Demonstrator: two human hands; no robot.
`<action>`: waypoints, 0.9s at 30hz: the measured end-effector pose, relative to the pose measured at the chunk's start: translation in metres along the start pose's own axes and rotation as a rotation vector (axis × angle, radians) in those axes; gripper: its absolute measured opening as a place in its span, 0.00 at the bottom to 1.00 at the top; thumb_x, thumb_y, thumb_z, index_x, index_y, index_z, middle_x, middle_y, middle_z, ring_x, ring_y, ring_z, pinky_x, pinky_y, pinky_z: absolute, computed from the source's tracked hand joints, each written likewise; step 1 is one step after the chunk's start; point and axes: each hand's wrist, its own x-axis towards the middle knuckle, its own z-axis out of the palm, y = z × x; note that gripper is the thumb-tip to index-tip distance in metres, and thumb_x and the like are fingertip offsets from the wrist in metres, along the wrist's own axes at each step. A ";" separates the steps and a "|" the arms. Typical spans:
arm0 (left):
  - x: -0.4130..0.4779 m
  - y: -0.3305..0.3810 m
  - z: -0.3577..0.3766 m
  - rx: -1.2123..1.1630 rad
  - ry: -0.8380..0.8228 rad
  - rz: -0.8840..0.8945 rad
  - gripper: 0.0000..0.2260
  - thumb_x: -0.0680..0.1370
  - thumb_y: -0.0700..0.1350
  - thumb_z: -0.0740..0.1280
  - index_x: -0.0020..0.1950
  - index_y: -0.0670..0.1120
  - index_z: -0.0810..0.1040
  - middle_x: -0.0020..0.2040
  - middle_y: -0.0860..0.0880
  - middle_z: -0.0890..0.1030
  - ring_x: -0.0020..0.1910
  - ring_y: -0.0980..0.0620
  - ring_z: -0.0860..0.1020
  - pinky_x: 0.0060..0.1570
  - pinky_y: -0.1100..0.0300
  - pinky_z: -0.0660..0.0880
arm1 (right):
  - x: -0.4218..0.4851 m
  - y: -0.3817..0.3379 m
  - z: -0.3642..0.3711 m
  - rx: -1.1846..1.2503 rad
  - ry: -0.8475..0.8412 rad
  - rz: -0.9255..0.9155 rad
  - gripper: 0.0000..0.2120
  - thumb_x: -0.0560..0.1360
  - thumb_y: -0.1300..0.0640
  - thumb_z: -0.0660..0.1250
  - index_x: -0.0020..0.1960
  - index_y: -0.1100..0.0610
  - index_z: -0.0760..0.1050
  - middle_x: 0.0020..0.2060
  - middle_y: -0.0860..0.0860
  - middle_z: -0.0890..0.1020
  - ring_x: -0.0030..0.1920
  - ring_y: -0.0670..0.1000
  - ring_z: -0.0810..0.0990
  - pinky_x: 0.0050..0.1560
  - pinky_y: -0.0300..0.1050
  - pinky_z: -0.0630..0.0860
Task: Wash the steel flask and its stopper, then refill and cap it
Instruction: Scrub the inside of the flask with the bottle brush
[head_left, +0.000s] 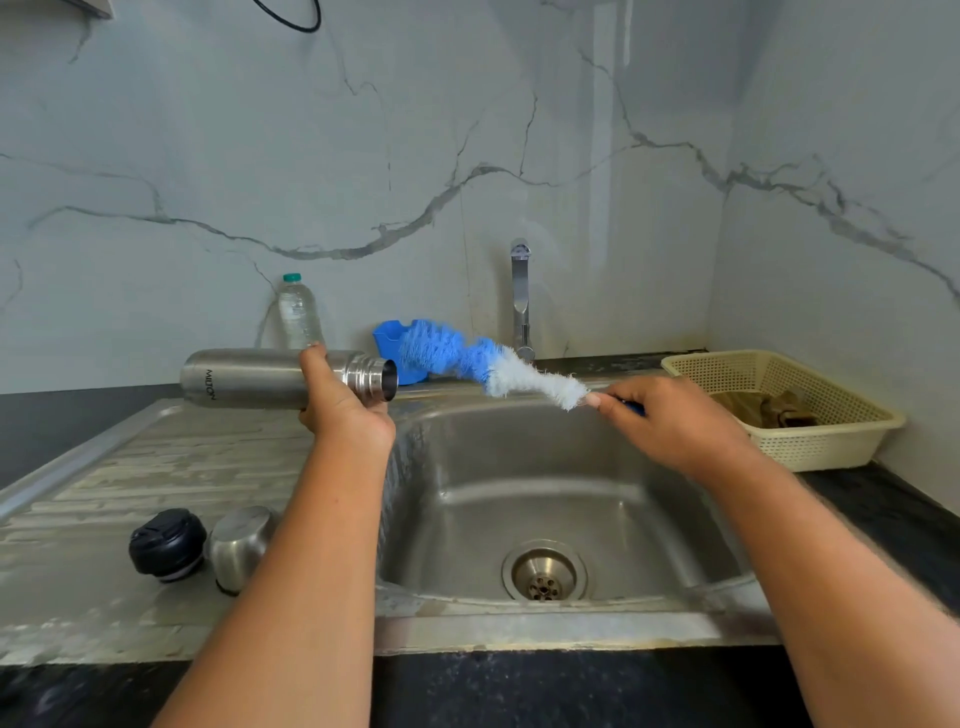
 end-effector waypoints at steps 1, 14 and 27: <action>0.002 -0.001 -0.001 -0.002 -0.006 -0.012 0.34 0.70 0.50 0.78 0.72 0.44 0.71 0.55 0.45 0.82 0.45 0.46 0.85 0.51 0.46 0.84 | 0.000 -0.003 0.002 0.035 -0.008 0.004 0.20 0.81 0.37 0.60 0.44 0.48 0.82 0.36 0.49 0.82 0.41 0.52 0.80 0.41 0.46 0.75; -0.001 -0.016 -0.001 0.109 -0.089 -0.095 0.34 0.70 0.54 0.81 0.70 0.46 0.71 0.61 0.42 0.84 0.50 0.42 0.88 0.48 0.43 0.85 | -0.004 -0.026 0.017 0.222 -0.200 0.029 0.12 0.83 0.43 0.63 0.58 0.42 0.84 0.50 0.49 0.86 0.52 0.50 0.82 0.56 0.45 0.76; -0.013 -0.024 0.003 0.230 -0.099 -0.100 0.35 0.66 0.57 0.83 0.69 0.52 0.74 0.64 0.52 0.81 0.63 0.53 0.80 0.47 0.59 0.76 | -0.003 -0.028 0.020 0.168 -0.187 0.096 0.12 0.84 0.45 0.61 0.53 0.45 0.82 0.41 0.57 0.84 0.32 0.49 0.74 0.36 0.44 0.72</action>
